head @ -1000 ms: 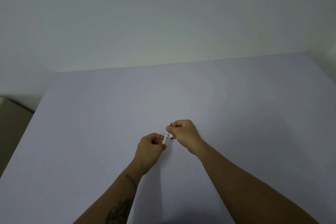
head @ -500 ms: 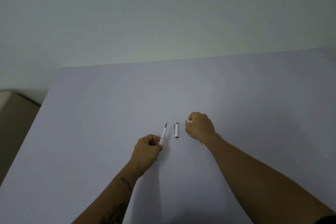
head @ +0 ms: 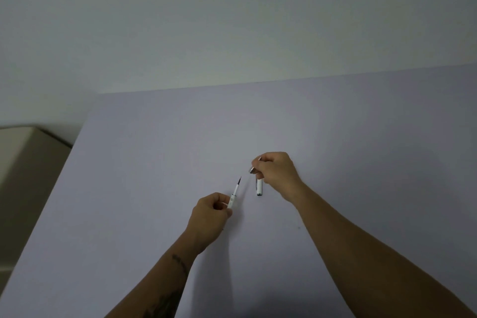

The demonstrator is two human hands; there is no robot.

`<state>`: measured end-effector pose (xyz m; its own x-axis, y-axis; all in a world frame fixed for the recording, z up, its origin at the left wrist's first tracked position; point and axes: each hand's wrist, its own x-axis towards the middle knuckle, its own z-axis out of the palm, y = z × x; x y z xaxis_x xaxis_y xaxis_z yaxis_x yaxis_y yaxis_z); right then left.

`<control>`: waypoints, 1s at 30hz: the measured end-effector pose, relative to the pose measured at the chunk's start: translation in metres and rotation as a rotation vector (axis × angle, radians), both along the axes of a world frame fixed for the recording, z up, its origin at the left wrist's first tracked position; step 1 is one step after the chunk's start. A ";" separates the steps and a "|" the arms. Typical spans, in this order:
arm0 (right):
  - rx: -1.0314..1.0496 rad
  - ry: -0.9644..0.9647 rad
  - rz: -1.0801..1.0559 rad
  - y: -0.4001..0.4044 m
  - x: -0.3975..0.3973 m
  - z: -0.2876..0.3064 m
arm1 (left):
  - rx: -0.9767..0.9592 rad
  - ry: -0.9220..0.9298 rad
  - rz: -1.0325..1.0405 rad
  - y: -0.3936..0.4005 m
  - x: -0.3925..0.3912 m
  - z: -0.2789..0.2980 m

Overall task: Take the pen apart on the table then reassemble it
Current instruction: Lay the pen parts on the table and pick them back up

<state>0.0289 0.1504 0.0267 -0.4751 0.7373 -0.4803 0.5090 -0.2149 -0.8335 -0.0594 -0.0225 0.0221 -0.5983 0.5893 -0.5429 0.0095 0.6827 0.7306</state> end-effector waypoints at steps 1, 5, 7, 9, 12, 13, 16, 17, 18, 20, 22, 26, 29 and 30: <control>-0.021 0.034 -0.003 -0.003 -0.001 0.003 | -0.004 0.003 -0.005 0.001 0.000 0.000; -0.042 0.085 -0.002 -0.013 -0.003 0.006 | -0.004 0.007 -0.012 0.002 0.001 0.000; -0.035 0.085 -0.006 -0.016 -0.002 0.006 | -0.005 0.013 -0.015 0.002 0.001 0.000; -0.035 0.082 0.005 -0.017 -0.001 0.008 | -0.002 0.021 -0.012 0.002 0.002 0.001; -0.046 0.047 0.074 -0.020 0.004 0.008 | 0.011 0.023 -0.014 0.002 0.004 0.001; -0.054 0.033 0.106 -0.021 0.005 0.008 | 0.016 0.025 -0.016 0.002 0.005 0.001; -0.084 0.009 0.181 -0.025 0.008 0.009 | 0.052 0.017 -0.006 0.001 0.008 -0.001; -0.094 0.007 0.189 -0.025 0.009 0.010 | 0.071 0.007 0.008 -0.001 0.009 -0.001; -0.103 0.003 0.192 -0.024 0.011 0.011 | 0.089 -0.001 0.031 -0.002 0.009 -0.002; -0.128 -0.004 0.194 -0.021 0.014 0.013 | 0.123 -0.013 0.081 -0.004 0.010 -0.001; -0.142 -0.006 0.196 -0.019 0.016 0.014 | 0.150 -0.028 0.098 -0.001 0.009 0.003; -0.092 -0.009 0.207 -0.027 0.014 0.017 | 0.168 -0.011 0.044 0.004 0.006 0.011; -0.070 -0.004 0.219 -0.034 0.013 0.020 | 0.182 0.006 0.020 -0.001 0.002 0.012; -0.061 -0.001 0.215 -0.036 0.012 0.021 | 0.189 0.001 0.017 -0.003 0.000 0.012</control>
<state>0.0409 0.1139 0.0480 -0.6175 0.5890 -0.5214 0.5494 -0.1515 -0.8217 -0.0590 -0.0256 0.0338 -0.6095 0.6709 -0.4225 0.0006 0.5333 0.8459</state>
